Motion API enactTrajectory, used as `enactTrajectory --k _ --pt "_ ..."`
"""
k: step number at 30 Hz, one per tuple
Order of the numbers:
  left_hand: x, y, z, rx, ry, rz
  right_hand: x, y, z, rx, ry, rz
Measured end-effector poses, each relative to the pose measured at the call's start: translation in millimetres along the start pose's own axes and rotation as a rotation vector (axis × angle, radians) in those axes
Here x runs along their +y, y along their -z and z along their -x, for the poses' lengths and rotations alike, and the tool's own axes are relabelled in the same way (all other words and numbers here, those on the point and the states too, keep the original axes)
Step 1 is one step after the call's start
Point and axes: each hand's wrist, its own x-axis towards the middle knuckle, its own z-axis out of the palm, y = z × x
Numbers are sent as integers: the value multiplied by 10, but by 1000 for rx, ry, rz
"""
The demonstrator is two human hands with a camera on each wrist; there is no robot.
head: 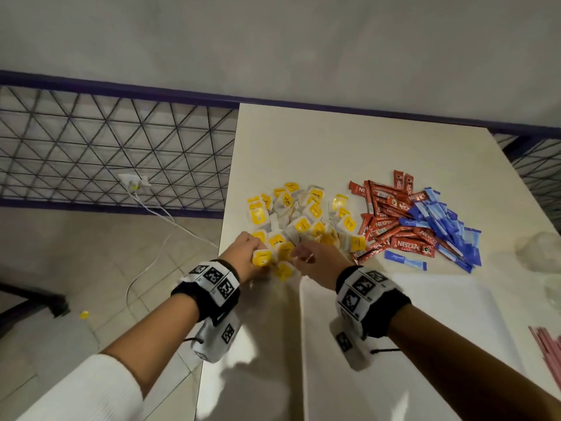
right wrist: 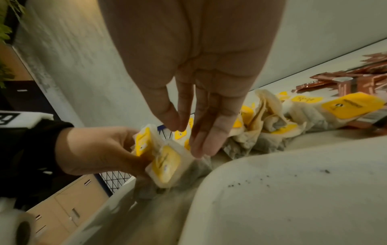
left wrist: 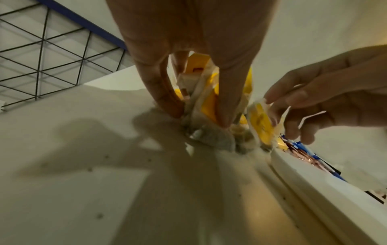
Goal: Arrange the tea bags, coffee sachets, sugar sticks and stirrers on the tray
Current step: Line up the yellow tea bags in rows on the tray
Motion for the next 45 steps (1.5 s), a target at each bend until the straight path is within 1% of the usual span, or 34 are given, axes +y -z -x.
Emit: enactTrajectory --k 2,4,6,9,12,15,18,20,22,26,28,29,32,34,37,39,42,45 --pt "-40 26 54 28 -10 44 -1 -45 -8 4 -8 -27" --pt "-107 52 100 53 4 157 -9 -76 -9 8 4 -18" --pt "-172 94 134 70 32 330 -12 -87 -2 26 11 -8" --pt "-222 163 198 17 87 598 -7 -81 27 39 13 5" --pt "-218 183 266 -28 114 845 -66 -67 93 -54 48 3" --pt "-156 185 308 -109 127 965 -159 -90 174 -151 103 46" --pt "-32 225 336 -203 141 1020 -190 -110 204 -187 98 117" --pt "47 243 350 -235 134 1042 -186 -95 217 -162 91 46" --pt "132 241 379 -279 118 1062 -167 -55 260 -145 75 -176" --pt "283 178 428 -369 97 1139 -96 50 422 -175 -47 -703" --pt "351 115 442 -387 91 1153 -38 72 490 -156 -108 -917" --pt "387 74 460 -396 90 1162 -6 75 522 -144 -125 -986" --pt "447 -20 481 -419 109 1215 109 69 558 -95 -126 -1022" --pt "417 -61 486 -418 174 1282 179 80 562 -61 -128 -1026" --pt "338 -108 503 -333 290 1335 289 120 540 -12 -88 -1018" --pt "343 -112 538 -275 350 1337 352 155 526 -11 -54 -1001" --pt "379 -151 583 -216 391 1258 431 170 471 12 -35 -942" --pt "468 -211 588 -237 407 1131 436 222 444 -52 13 -834"
